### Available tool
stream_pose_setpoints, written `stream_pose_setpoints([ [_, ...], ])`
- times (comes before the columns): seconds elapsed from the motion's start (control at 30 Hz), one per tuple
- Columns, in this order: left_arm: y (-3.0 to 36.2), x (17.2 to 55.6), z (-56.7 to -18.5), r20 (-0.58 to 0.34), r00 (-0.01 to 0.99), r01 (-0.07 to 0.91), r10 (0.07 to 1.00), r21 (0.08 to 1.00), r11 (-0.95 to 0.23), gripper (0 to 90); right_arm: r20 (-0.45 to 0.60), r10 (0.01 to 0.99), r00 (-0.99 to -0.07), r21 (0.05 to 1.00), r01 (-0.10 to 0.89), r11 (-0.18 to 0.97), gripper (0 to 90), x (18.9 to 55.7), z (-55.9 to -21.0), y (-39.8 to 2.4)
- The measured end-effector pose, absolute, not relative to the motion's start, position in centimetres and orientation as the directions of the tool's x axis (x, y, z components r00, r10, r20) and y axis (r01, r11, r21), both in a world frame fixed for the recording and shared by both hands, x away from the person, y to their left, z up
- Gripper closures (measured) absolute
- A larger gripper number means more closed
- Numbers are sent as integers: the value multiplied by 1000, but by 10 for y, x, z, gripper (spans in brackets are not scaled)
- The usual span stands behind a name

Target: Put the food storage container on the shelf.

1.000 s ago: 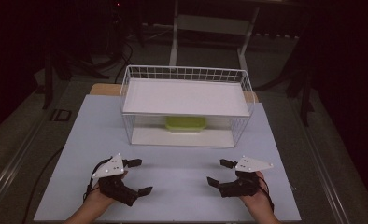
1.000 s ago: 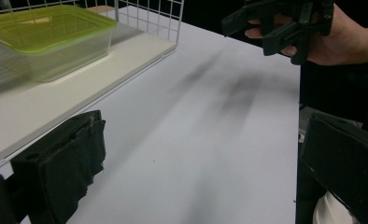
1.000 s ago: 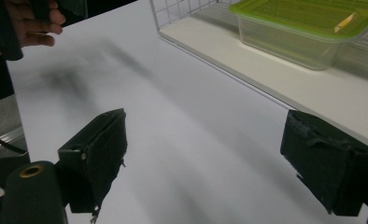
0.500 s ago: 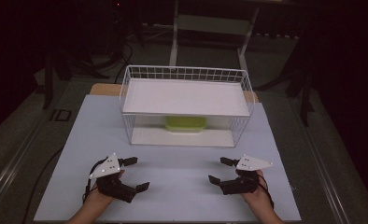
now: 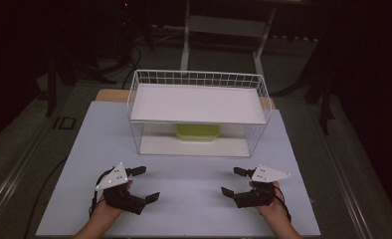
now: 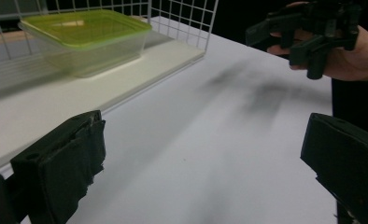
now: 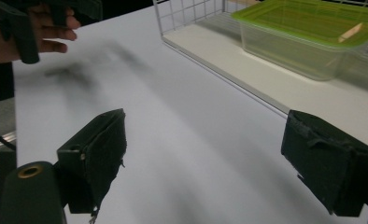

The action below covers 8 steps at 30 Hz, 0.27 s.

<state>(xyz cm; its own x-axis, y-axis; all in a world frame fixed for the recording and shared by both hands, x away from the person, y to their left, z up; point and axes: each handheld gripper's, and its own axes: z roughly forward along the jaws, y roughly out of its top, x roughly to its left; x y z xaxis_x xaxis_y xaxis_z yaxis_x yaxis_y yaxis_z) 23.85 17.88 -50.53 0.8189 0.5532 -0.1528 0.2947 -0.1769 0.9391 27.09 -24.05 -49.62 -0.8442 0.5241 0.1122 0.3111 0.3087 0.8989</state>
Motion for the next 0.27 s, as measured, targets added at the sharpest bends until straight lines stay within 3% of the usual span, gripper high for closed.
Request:
stream_pose_setpoints([
  [0.27, 179, 238, -504, -147, 819, 285, 555, 943, -171, 5, 110, 520, -847, 898, 309, 313, 140, 270, -495, -240],
])
